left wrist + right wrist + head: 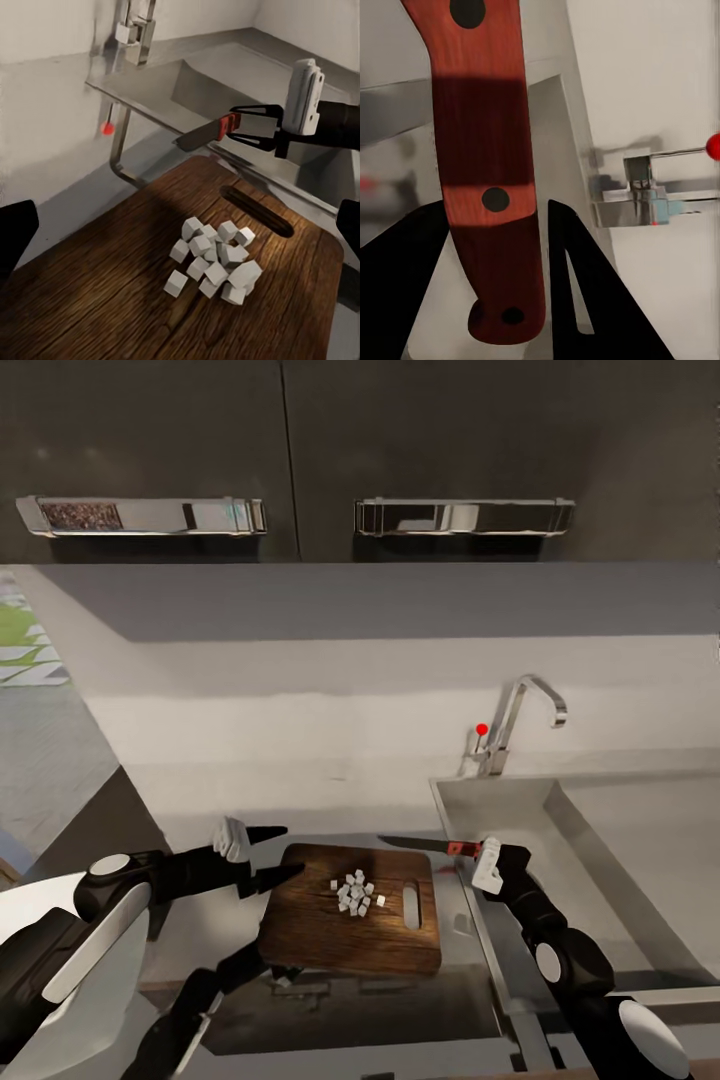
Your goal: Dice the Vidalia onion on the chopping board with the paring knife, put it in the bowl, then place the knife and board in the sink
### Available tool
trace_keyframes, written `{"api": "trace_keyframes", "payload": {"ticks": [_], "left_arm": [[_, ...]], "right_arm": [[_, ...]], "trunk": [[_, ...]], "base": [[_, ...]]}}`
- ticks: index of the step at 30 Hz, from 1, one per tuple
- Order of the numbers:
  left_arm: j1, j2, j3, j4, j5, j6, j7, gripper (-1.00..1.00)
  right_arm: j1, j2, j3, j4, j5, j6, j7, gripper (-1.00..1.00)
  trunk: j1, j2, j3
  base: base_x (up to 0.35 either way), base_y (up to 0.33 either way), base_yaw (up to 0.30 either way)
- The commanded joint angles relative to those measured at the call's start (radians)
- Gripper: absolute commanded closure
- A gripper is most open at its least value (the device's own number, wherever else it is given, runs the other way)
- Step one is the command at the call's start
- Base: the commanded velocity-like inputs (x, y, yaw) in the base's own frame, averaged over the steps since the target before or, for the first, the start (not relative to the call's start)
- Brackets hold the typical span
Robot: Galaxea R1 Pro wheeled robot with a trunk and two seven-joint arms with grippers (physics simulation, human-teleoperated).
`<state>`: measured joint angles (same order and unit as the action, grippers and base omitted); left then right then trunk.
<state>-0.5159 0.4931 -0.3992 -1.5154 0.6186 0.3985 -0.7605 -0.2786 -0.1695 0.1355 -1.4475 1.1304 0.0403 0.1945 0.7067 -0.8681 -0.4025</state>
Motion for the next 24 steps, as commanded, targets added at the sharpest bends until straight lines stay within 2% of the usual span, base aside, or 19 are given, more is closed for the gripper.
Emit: {"api": "trace_keyframes", "payload": {"ticks": [1,2,3,18,19,24], "left_arm": [[-0.001,0.001,-0.001,0.000,0.010,0.003,0.001,-1.00],[-0.001,0.002,-0.001,0.000,0.010,-0.002,0.001,-1.00],[-0.001,0.002,-0.001,0.000,0.010,-0.047,0.001,-1.00],[-0.001,0.002,0.004,0.000,0.010,-0.047,0.002,-1.00],[-0.001,0.002,0.005,0.000,0.010,-0.047,0.001,-1.00],[-0.001,0.002,0.005,0.000,0.010,-0.047,0.002,-1.00]], "right_arm": [[-0.001,-0.001,0.001,-0.002,0.008,0.004,0.003,1.00],[-0.001,-0.001,0.000,-0.002,0.008,0.004,0.003,1.00],[-0.001,-0.001,-0.002,-0.002,0.007,0.004,0.002,1.00],[-0.001,0.000,-0.018,-0.002,-0.013,0.004,0.002,1.00],[-0.001,0.000,-0.039,-0.003,-0.014,0.004,0.002,1.00],[-0.001,0.002,-0.069,-0.007,-0.031,0.004,0.003,1.00]], "trunk": [[0.000,-0.001,0.000],[0.000,-0.001,0.001],[0.000,-0.001,0.002],[0.000,-0.001,0.010],[0.000,-0.001,0.012],[0.000,-0.001,0.019]], "base": [[0.000,0.000,0.000],[0.000,0.000,0.000],[0.000,0.000,0.000],[0.000,0.000,0.000],[0.000,0.000,0.000],[0.000,0.000,0.000]]}}
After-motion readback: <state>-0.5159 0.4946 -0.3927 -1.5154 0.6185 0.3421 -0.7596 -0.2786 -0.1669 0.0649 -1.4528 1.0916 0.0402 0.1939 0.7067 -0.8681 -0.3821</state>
